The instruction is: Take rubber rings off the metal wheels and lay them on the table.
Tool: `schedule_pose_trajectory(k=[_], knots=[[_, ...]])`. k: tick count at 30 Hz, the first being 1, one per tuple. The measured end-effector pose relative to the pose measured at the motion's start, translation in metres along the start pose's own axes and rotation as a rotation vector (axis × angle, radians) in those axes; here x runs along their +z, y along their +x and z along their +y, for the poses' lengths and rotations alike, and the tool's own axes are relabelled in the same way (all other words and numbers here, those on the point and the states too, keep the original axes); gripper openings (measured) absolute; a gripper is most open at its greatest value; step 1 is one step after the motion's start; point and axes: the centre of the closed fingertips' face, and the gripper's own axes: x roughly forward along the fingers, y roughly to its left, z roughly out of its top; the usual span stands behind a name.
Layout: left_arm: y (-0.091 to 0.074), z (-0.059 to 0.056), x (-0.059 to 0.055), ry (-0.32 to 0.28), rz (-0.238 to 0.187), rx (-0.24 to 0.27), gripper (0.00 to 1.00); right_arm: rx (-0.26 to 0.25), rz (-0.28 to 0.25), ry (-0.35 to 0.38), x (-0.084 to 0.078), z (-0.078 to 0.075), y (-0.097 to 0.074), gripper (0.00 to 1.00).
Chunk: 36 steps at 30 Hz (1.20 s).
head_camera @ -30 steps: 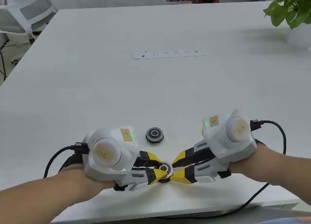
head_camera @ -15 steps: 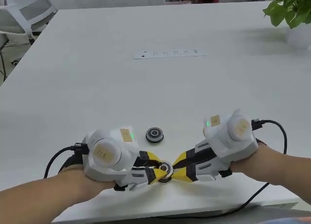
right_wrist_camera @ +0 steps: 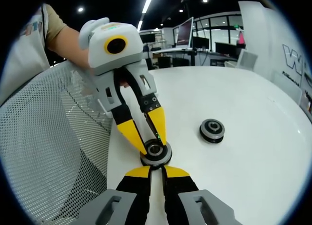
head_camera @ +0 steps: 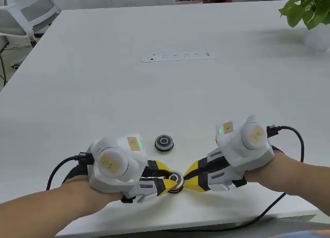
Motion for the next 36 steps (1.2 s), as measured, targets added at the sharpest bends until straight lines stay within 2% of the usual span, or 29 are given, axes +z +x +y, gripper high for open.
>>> schedule_pose_trajectory(k=[10, 17, 23, 30, 36], knots=[[0.000, 0.000, 0.000, 0.006, 0.006, 0.004, 0.13, -0.008, 0.005, -0.001, 0.000, -0.002, -0.001, 0.02], [0.000, 0.000, 0.000, 0.006, 0.010, 0.006, 0.13, -0.012, -0.004, 0.032, 0.000, -0.004, -0.003, 0.00], [0.000, 0.000, 0.000, 0.003, 0.014, 0.008, 0.13, 0.002, -0.033, 0.151, 0.000, -0.006, -0.004, 0.00], [0.000, 0.000, 0.000, 0.004, 0.016, 0.011, 0.12, 0.011, -0.062, 0.244, 0.000, -0.007, -0.007, 0.00], [0.000, 0.001, -0.001, 0.003, 0.018, 0.015, 0.12, 0.018, -0.126, 0.367, 0.006, -0.010, -0.011, 0.00]])
